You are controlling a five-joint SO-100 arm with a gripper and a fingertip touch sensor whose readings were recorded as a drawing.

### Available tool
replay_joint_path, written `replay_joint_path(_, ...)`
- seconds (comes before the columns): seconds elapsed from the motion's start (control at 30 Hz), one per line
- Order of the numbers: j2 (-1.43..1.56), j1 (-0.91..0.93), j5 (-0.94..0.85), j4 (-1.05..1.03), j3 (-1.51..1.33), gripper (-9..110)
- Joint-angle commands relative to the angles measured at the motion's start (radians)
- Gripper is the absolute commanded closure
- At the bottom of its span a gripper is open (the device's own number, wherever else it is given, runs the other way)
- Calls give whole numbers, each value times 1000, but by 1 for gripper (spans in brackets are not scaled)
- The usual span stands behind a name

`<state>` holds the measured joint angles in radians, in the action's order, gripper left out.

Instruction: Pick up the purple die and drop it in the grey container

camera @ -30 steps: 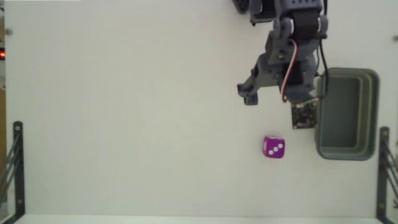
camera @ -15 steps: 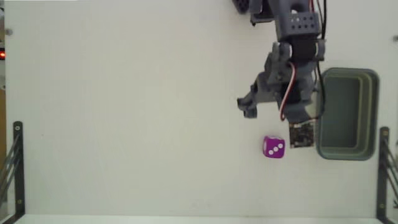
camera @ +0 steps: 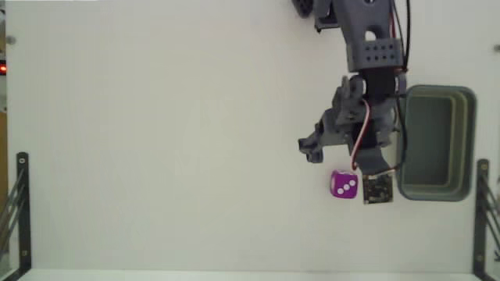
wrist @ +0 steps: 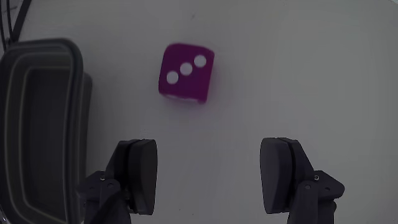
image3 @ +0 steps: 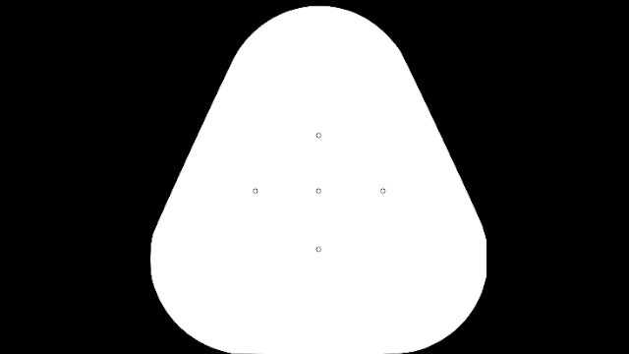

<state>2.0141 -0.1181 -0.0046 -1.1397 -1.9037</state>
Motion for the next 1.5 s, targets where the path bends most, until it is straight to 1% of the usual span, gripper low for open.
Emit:
replay_joint_path(0.0, -12, -10, 5, 27, 65, -9)
replay_joint_path(1.0, -371, -10, 5, 118, 332, -9)
replay_joint_path(1.47, -397, -10, 5, 120, 357, -9)
